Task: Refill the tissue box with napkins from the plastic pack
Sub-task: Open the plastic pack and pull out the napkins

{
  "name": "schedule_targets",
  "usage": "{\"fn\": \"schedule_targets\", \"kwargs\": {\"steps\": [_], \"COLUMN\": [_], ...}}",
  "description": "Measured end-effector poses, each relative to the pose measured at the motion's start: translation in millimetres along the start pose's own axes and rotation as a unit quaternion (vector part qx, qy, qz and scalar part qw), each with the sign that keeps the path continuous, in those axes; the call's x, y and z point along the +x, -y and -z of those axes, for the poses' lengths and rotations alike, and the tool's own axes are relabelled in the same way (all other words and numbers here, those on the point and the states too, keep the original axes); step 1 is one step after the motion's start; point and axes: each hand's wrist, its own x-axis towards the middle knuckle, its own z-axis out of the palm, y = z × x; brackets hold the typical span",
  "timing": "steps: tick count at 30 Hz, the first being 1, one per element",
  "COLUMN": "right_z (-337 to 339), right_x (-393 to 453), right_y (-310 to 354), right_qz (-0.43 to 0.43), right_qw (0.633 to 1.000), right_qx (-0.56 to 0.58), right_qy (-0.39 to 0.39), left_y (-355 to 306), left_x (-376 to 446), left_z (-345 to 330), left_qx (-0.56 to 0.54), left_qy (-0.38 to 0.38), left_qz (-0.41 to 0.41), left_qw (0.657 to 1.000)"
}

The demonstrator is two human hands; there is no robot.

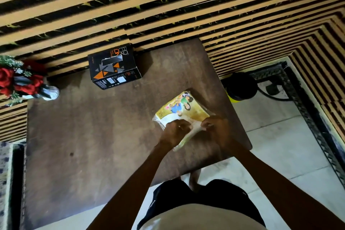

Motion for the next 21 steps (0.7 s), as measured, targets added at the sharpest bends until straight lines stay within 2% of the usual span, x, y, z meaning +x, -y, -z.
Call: {"fn": "schedule_targets", "kwargs": {"steps": [2,5,8,11,13,17,21], "right_z": [5.3,14.8,22.3,24.9,30.0,42.2,45.8], "right_x": [-7.8,-15.9,-25.3,-27.1,-25.7,-31.0,-31.3], "right_y": [-0.5,1.6,-2.8,-13.1,-15.6,-17.8,-28.1], "right_qz": [-0.004,0.028,0.056,0.131,0.155,0.202,0.23], "right_qw": [0.999,0.997,0.989,0.978,0.974,0.964,0.955], "right_qx": [-0.044,-0.072,-0.123,-0.131,-0.147,-0.139,-0.121], "right_qy": [-0.007,-0.022,-0.066,-0.096,-0.075,-0.098,-0.144], "left_y": [-7.0,-9.5,-18.9,-28.6,-34.4,-43.4,-52.8], "left_x": [-10.8,-17.5,-19.6,-19.0,-19.7,-20.3,-21.6], "left_z": [-6.8,-14.7,-17.3,-18.6,-20.8,-25.8,-26.7], "left_qx": [0.034,0.063,-0.058,-0.168,-0.202,-0.234,-0.173], "left_qy": [0.056,0.025,-0.021,-0.064,-0.088,-0.104,-0.093], "left_qz": [-0.004,0.003,0.058,0.11,0.109,0.084,0.058], "left_qw": [0.998,0.998,0.996,0.977,0.969,0.963,0.979]}}
